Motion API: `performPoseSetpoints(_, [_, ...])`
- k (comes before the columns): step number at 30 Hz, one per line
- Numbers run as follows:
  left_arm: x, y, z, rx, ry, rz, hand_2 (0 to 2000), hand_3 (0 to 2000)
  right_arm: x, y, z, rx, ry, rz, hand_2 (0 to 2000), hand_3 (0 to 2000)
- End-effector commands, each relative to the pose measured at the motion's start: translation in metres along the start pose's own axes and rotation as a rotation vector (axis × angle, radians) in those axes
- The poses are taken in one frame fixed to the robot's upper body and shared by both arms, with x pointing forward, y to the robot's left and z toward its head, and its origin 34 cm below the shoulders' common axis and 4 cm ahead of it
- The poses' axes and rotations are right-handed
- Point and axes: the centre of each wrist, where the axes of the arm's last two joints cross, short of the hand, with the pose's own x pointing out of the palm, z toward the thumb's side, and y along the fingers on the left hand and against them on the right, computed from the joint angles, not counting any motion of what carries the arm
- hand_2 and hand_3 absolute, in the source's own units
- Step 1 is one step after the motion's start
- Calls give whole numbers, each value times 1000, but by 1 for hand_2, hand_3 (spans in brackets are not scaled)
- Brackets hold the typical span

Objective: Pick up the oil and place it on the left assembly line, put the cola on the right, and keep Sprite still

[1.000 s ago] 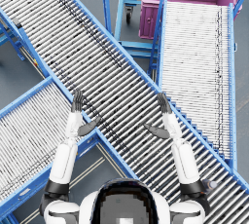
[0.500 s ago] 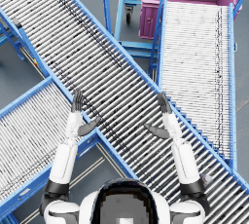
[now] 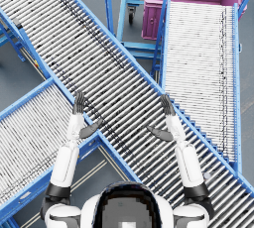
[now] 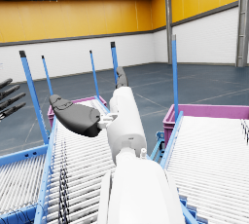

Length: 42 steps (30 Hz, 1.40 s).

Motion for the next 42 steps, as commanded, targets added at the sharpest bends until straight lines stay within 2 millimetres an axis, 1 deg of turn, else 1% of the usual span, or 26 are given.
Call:
performPoseSetpoints(1, [0, 0, 0, 0, 0, 0, 0, 0, 0, 0, 0, 0, 0, 0, 0, 0])
performPoseSetpoints(42, [0, 0, 0, 0, 0, 0, 0, 0, 0, 0, 0, 0, 0, 0, 0, 0])
